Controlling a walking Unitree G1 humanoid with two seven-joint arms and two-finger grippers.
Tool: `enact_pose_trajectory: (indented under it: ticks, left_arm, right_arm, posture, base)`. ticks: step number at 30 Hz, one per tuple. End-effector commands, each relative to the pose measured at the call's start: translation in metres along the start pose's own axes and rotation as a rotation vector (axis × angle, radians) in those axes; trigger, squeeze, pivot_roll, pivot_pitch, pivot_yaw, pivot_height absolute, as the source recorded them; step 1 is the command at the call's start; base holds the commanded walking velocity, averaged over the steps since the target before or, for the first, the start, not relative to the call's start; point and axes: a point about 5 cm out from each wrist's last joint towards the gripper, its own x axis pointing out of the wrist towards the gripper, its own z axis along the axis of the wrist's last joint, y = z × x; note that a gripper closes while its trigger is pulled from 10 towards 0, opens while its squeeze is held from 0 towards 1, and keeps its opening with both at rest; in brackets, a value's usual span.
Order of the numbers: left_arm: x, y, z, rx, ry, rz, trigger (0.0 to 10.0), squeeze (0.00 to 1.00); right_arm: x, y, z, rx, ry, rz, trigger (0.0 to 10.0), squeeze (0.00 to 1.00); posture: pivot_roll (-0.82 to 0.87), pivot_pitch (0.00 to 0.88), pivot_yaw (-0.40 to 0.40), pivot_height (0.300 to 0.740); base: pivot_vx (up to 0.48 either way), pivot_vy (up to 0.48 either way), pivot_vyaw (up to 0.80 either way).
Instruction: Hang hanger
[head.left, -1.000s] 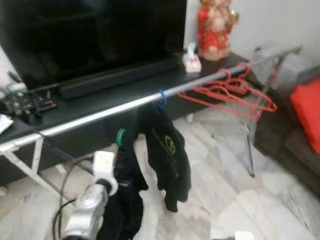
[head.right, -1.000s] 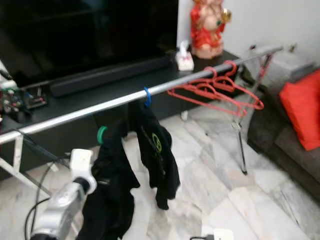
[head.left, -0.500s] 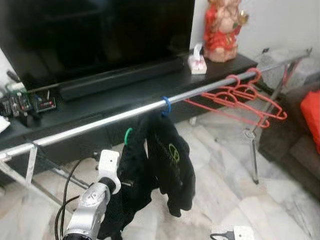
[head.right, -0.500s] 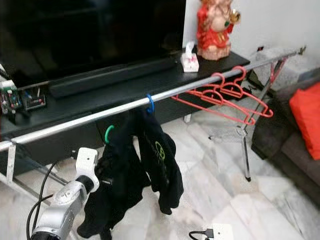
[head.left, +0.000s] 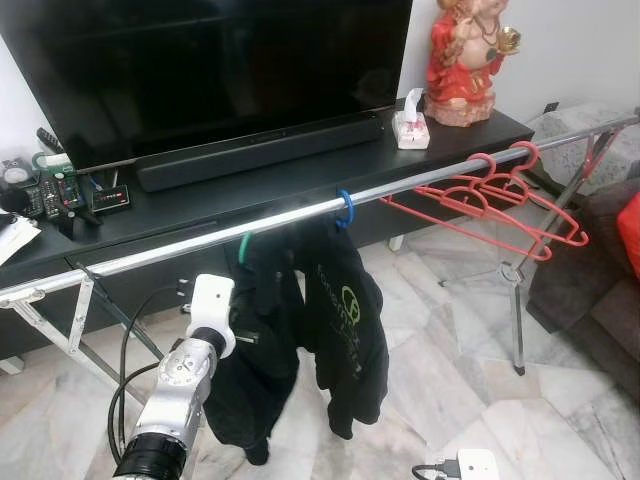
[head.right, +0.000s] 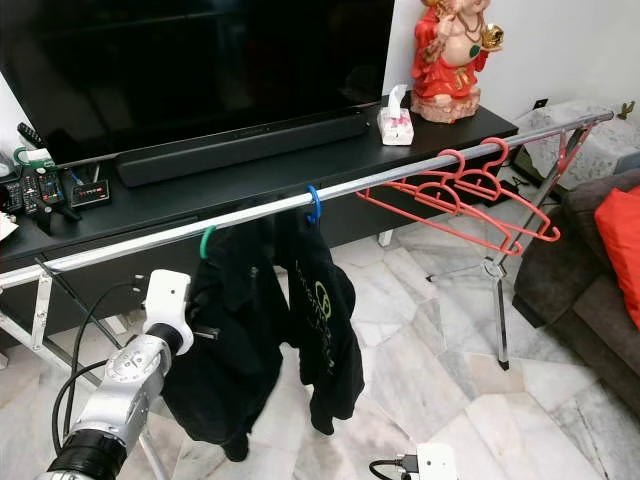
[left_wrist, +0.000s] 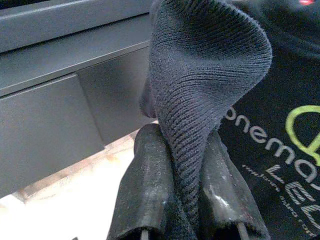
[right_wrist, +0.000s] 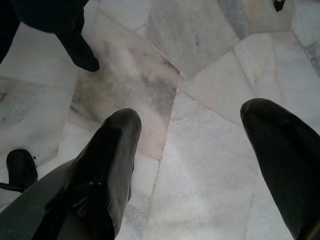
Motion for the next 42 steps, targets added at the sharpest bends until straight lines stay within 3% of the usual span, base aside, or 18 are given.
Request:
enact_pose_trajectory:
  ticks: [1, 10, 12, 17, 24, 25, 26, 27, 35, 40, 42]
  left_arm:
    - [0.005, 0.005, 0.01, 0.023, -0.043, 0.027, 10.0, 0.0]
    - [0.019, 0.013, 0.024, -0.046, -0.074, 0.125, 10.0, 0.0]
    - [0.02, 0.013, 0.025, -0.024, -0.069, 0.13, 10.0, 0.0]
    - [0.017, 0.02, 0.011, -0.005, 0.018, 0.197, 10.0, 0.0]
    - [0.015, 0.017, 0.001, 0.022, 0.066, 0.17, 10.0, 0.0]
    - [0.014, 0.017, 0.001, 0.017, 0.055, 0.165, 10.0, 0.27]
    - [0.013, 0.016, 0.003, 0.012, 0.043, 0.16, 10.0, 0.81]
    - [0.013, 0.015, 0.004, 0.004, 0.029, 0.153, 10.0, 0.99]
    - [0.006, 0.013, 0.013, -0.038, -0.052, 0.118, 10.0, 1.0]
    - [-0.019, 0.018, 0.026, -0.038, -0.171, 0.115, 10.0, 1.0]
    - [-0.04, 0.014, 0.033, -0.021, -0.228, 0.113, 10.0, 1.0]
  right_arm:
    - [0.0, 0.001, -0.001, -0.005, 0.012, 0.006, 10.0, 0.0]
    - [0.001, 0.001, 0.0, -0.006, 0.011, 0.009, 10.0, 0.0]
    - [0.0, 0.001, -0.002, -0.009, 0.019, 0.011, 10.0, 0.0]
    - [0.0, 0.001, -0.003, -0.015, 0.027, 0.014, 10.0, 0.0]
    - [0.0, 0.003, -0.004, -0.009, 0.032, 0.016, 10.0, 0.0]
    - [-0.001, 0.003, -0.004, -0.009, 0.034, 0.016, 10.0, 0.0]
    - [-0.001, 0.002, -0.005, -0.009, 0.035, 0.015, 10.0, 0.0]
    - [-0.001, 0.002, -0.005, -0.01, 0.036, 0.015, 10.0, 0.0]
    - [0.0, 0.004, -0.004, -0.007, 0.035, 0.019, 10.0, 0.0]
    - [-0.001, 0.003, -0.006, 0.0, 0.038, 0.017, 10.0, 0.0]
    - [-0.001, 0.001, -0.007, -0.002, 0.042, 0.012, 10.0, 0.0]
  posture:
    - [-0.11, 0.0, -0.022, 0.74]
    - [-0.12, 0.0, -0.027, 0.74]
    - [-0.11, 0.0, -0.029, 0.74]
    - [-0.12, 0.0, -0.029, 0.74]
    - [-0.12, 0.0, -0.023, 0.74]
    - [-0.11, 0.0, -0.023, 0.74]
    - [-0.11, 0.0, -0.023, 0.74]
    - [-0.11, 0.0, -0.023, 0.74]
    - [-0.11, 0.0, -0.02, 0.74]
    - [-0.1, 0.0, -0.015, 0.74]
    - [-0.1, 0.0, -0.022, 0.74]
  base:
    - [0.0, 0.0, 0.0]
    - [0.0, 0.0, 0.0]
    - [0.0, 0.0, 0.0]
    - [0.0, 0.0, 0.0]
    - [0.0, 0.0, 0.0]
    - [0.0, 0.0, 0.0]
    - [0.0, 0.0, 0.0]
    - [0.0, 0.0, 0.0]
    - [0.0, 0.0, 0.0]
    - [0.0, 0.0, 0.0]
    - [0.0, 0.0, 0.0]
